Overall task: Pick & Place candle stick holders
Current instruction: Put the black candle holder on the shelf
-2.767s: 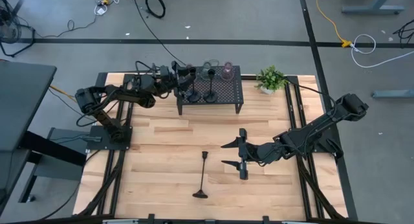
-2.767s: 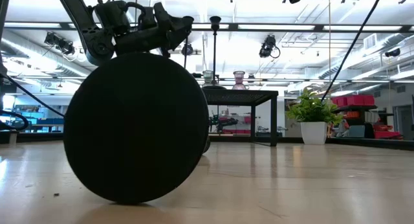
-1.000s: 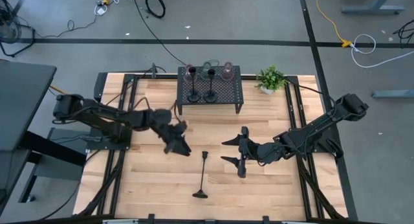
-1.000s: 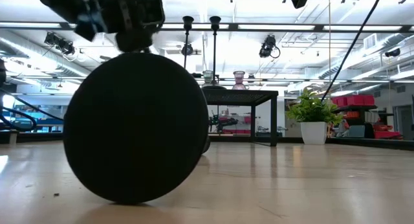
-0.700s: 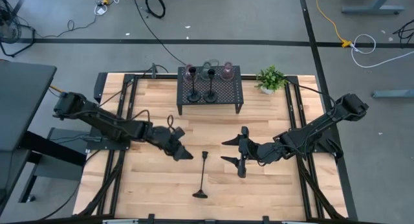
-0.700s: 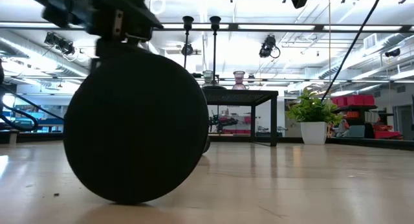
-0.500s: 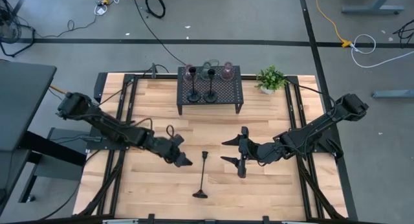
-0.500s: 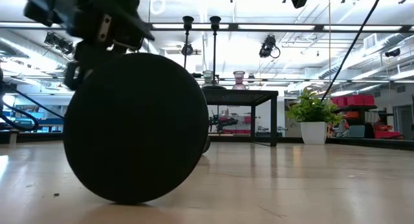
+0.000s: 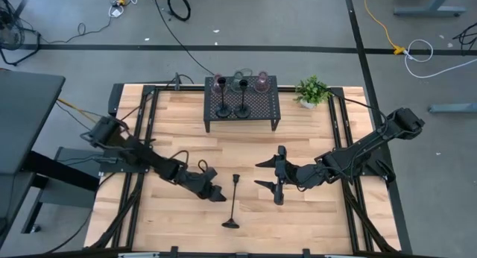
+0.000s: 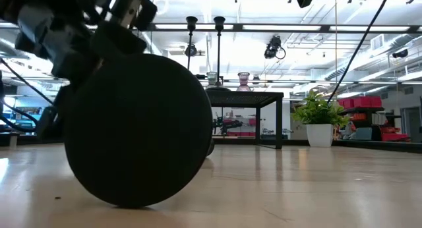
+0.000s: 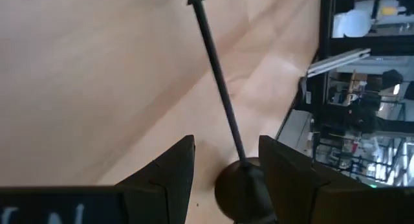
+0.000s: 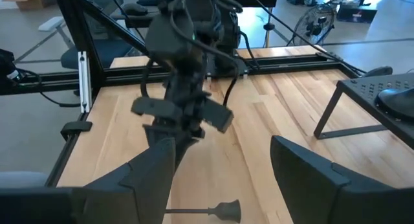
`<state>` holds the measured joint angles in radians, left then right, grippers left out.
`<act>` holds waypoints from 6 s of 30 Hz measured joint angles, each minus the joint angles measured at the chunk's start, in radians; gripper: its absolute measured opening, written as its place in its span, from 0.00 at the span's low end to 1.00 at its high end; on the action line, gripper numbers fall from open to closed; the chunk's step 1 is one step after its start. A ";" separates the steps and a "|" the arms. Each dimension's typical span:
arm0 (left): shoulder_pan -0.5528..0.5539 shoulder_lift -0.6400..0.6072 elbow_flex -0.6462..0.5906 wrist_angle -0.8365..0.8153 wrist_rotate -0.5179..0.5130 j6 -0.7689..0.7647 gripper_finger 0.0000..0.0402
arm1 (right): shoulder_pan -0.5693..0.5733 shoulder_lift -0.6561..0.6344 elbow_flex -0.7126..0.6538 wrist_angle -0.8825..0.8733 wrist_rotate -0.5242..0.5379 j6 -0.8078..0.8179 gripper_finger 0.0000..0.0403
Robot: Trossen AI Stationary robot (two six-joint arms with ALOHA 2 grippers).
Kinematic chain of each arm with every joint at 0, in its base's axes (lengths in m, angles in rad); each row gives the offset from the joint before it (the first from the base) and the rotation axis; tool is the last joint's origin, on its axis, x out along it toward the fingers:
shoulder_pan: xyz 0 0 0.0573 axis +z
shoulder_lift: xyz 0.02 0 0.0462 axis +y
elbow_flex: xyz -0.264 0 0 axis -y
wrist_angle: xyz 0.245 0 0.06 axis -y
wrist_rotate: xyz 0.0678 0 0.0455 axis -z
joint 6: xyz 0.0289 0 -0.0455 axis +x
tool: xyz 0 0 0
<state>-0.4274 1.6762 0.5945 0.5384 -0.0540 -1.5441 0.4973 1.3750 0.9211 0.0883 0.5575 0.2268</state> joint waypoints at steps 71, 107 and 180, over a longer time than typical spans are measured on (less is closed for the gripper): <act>0.135 0.287 0.325 -0.185 0.256 0.147 0.33 | 0.001 0.000 0.000 0.000 -0.027 -0.008 0.62; 0.144 0.289 0.321 -0.137 0.311 0.118 0.38 | 0.002 0.000 0.000 0.000 -0.052 0.000 0.62; 0.149 -0.165 0.406 -0.199 -0.037 1.384 0.01 | -0.033 0.122 0.000 0.474 0.027 -0.211 0.60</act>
<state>-0.2779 1.5112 1.0008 0.3394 -0.0906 -0.1604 0.4644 1.4974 0.9215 0.5624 0.5846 0.0161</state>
